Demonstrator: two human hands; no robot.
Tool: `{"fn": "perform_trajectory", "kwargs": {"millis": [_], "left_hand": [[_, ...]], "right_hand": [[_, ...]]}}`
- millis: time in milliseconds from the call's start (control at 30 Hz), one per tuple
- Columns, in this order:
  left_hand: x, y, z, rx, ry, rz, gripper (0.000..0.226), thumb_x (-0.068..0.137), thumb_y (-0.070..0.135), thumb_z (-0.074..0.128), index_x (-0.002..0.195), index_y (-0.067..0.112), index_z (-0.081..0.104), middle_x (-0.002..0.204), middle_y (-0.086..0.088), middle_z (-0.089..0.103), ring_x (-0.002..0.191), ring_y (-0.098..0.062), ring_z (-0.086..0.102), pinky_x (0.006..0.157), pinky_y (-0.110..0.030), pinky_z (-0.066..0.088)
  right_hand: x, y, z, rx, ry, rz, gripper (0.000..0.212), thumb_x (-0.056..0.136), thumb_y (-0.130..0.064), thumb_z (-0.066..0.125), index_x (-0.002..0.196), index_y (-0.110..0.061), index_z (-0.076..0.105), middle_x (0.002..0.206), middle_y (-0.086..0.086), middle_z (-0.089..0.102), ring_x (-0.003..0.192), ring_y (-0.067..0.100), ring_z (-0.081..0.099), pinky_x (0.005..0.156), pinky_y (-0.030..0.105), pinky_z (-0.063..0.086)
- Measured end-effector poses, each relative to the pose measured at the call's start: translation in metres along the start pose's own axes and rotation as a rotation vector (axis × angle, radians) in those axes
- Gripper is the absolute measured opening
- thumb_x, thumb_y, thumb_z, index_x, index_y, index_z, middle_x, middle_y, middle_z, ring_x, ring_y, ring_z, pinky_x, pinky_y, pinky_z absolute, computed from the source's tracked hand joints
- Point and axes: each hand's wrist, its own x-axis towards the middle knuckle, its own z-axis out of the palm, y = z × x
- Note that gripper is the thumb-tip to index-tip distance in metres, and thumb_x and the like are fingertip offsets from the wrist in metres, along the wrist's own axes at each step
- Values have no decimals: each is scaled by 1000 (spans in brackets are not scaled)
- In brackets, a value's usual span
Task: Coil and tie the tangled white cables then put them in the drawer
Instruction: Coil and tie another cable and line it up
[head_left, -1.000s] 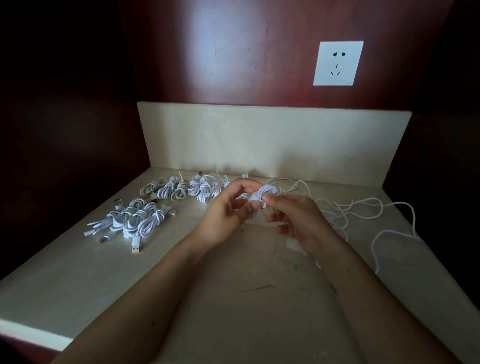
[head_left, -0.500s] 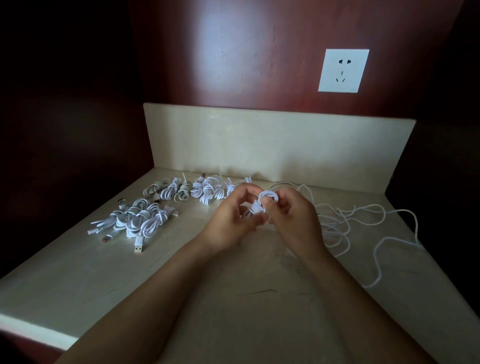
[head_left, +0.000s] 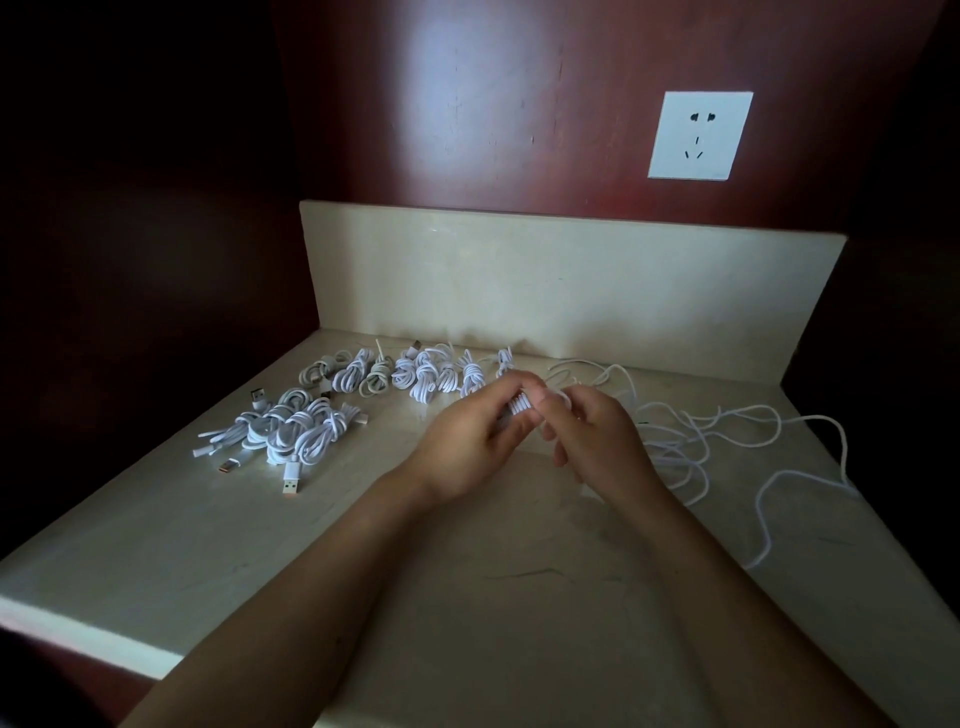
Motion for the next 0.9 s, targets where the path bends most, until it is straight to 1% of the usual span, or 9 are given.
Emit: {"fn": "perform_trajectory", "kwargs": {"millis": [100,200,300,433,533,633,700,767,900], "left_hand": [[-3,6,0,202,-23,-47,25,95,38,58,118,33,52,102,12,66,85,-14,61,77,-34,50],[-3,10,-4,130,-80,-162,43,89,33,68,126,26,48,104,9,61,78,-9,56,76,-28,46],[-6,10,-16,-37,-56,-235,41,82,19,76,116,20,54,100,5,58,68,-2,50,69,-21,43],[-33,6,-40,-84,-17,-216,32,78,3,74,105,16,63,94,4,65,70,-7,56,62,-15,44],[-58,-7,-58,58,82,-166,33,77,13,75,106,26,65,97,10,63,80,-4,59,67,-16,47],[-74,-20,-73,264,202,-135,33,74,35,67,106,35,61,103,18,60,85,-2,58,71,-23,50],[-80,-24,-80,375,297,-154,33,72,35,65,104,31,61,102,16,60,82,-5,59,68,-24,50],[-82,-28,-84,484,396,-175,31,72,33,65,102,28,63,100,12,63,79,-9,60,65,-25,48],[-83,-41,-83,595,499,-195,25,70,25,72,93,23,62,94,9,65,77,-16,61,74,-28,39]], "right_hand": [[2,7,2,-131,-39,-21,54,78,-66,39,74,-15,58,69,2,61,67,22,61,67,42,51],[2,12,5,-218,-69,-61,30,92,-51,46,84,-24,57,78,-7,58,82,22,60,74,40,48],[2,12,10,-171,-52,-82,21,97,-37,52,81,-25,56,76,-7,59,80,19,60,72,37,45],[-2,3,24,-10,-172,-126,14,97,-24,58,83,-28,59,69,-18,60,62,0,54,65,30,41],[-1,-8,46,29,-260,-188,3,95,-23,60,92,-23,61,68,-15,57,62,1,52,69,31,42],[7,-23,71,14,-301,-210,24,87,-40,54,102,-23,63,74,-18,57,67,1,55,75,34,48],[14,-32,88,-8,-321,-254,30,89,-39,53,108,-20,63,82,-17,59,73,4,58,80,39,52],[22,-40,104,-33,-318,-294,24,94,-32,55,111,-17,63,96,-9,62,86,12,61,86,42,51],[35,-40,128,-88,-300,-300,17,96,-17,56,111,-15,65,111,0,63,104,17,58,93,39,46]]}}
